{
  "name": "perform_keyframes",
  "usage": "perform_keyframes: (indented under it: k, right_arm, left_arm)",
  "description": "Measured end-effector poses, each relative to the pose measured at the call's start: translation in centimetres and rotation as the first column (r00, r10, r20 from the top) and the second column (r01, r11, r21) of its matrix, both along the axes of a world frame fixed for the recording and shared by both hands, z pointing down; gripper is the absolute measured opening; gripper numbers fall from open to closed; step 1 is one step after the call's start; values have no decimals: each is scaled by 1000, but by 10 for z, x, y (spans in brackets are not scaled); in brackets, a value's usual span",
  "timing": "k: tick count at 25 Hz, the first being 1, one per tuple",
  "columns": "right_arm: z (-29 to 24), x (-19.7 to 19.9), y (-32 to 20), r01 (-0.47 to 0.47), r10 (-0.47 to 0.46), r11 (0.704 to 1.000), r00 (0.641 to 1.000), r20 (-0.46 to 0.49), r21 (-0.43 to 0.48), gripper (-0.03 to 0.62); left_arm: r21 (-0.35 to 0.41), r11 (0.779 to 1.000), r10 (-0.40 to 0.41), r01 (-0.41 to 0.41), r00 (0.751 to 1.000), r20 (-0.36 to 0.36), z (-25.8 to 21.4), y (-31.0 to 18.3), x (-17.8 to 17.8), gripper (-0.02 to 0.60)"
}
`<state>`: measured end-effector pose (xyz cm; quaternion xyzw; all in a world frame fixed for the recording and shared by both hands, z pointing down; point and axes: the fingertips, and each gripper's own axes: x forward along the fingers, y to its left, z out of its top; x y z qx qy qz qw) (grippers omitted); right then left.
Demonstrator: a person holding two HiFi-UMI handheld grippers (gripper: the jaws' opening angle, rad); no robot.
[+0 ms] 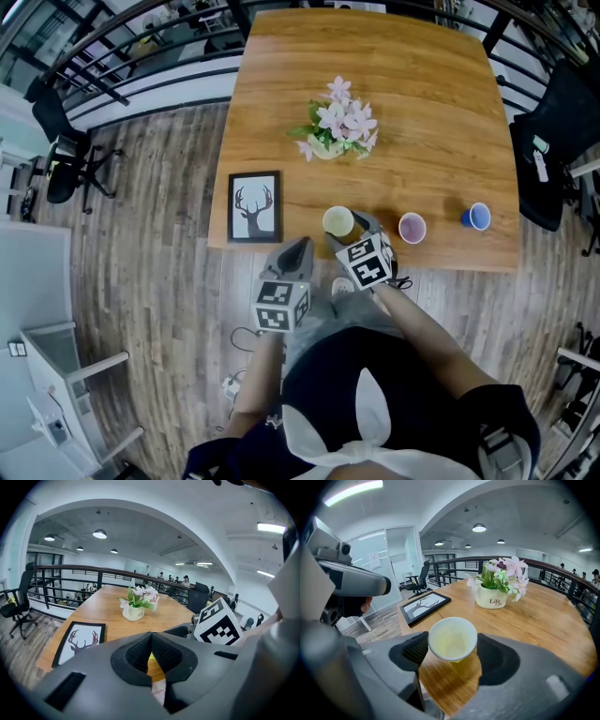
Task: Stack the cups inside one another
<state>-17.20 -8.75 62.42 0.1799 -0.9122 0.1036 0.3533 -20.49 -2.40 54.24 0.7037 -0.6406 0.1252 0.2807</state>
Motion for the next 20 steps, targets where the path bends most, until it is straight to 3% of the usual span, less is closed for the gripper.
perform_keyframes:
  k: [9,20]
  right_arm:
    - [-15,-1,0,4,-4,1000,1000,28,2,321]
    - [-90,2,-11,5,-18,996,988,154,85,321]
  left_arm:
    - [8,1000,-11,11,1000,3,1,1,-3,17]
    - [46,999,-15,13,999,38,-13,-8,-11,17]
